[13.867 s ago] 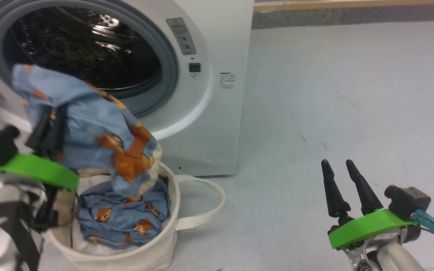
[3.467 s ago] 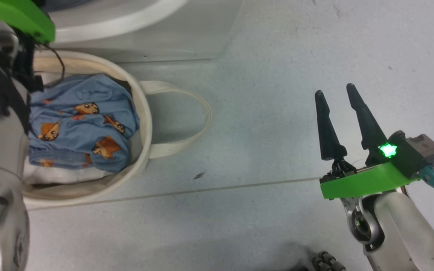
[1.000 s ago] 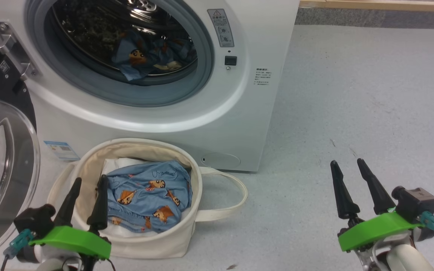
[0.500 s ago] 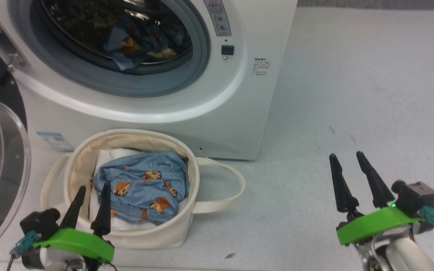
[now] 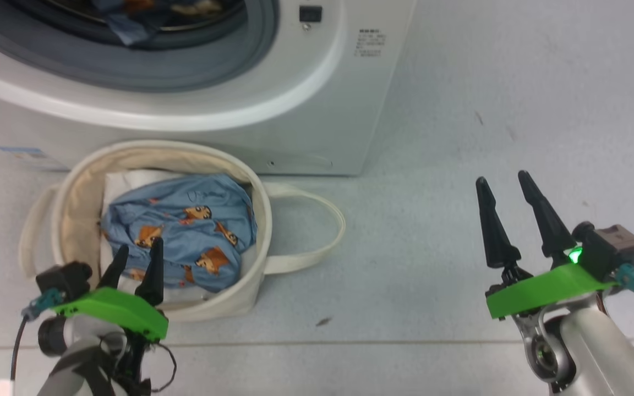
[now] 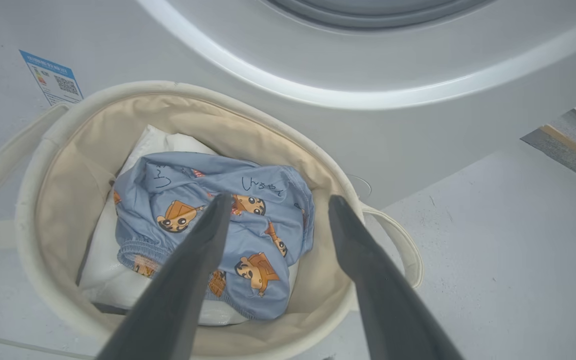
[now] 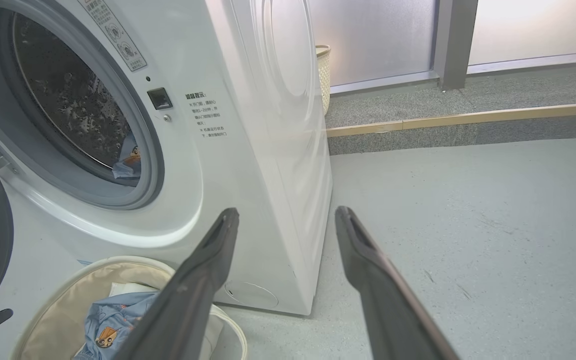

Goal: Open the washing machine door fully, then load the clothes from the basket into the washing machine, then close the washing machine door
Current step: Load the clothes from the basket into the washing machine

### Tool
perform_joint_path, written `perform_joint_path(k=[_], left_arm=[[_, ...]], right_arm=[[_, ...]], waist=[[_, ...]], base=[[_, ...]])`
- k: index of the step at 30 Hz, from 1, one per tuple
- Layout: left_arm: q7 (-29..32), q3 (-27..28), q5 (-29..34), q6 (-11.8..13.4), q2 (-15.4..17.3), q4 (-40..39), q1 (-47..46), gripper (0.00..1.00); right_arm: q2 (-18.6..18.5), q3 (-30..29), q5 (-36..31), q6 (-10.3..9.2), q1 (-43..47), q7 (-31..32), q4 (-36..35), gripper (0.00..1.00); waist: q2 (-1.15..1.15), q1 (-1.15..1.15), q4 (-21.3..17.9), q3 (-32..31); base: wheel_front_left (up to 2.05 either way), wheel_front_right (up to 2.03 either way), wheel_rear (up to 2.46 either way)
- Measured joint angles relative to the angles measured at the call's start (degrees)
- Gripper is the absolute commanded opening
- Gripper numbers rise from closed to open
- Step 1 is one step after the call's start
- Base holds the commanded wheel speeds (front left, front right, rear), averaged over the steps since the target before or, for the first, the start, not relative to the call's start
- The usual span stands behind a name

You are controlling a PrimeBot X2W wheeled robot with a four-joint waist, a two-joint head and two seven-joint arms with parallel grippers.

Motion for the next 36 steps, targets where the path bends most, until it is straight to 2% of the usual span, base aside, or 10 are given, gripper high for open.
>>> perform_joint_path(k=[12,18,29,36], left_arm=[[0.0,-5.68,-2.33,0.0,0.29,8.05,-10.15,1.0],[0.0,-8.12,-3.45,0.0,0.24,9.96,-15.65,1.0],[0.0,-14.05,-3.28,0.0,1.26,11.33,-23.5,1.0],[0.0,-15.21,-3.58,0.0,1.69,13.07,-28.27,1.0]], right_arm=[[-0.05,1.85,-0.92,0.0,-5.58,0.0,-0.4,1.0],[-1.21,2.33,-1.37,0.0,-10.25,0.0,-0.41,1.0],[-3.38,-0.42,-3.56,0.0,-11.09,0.0,-3.19,1.0],[-4.46,-3.22,-5.53,0.0,-10.95,0.01,-7.0,1.0]], waist=[[0.0,-0.01,-1.18,8.7],[0.0,0.0,-0.92,13.92],[0.0,-0.01,-0.2,22.83],[0.0,0.0,-0.46,27.5]], base=[[0.0,0.0,0.0],[0.0,0.0,0.0],[0.0,0.0,0.0],[0.0,0.0,0.0]])
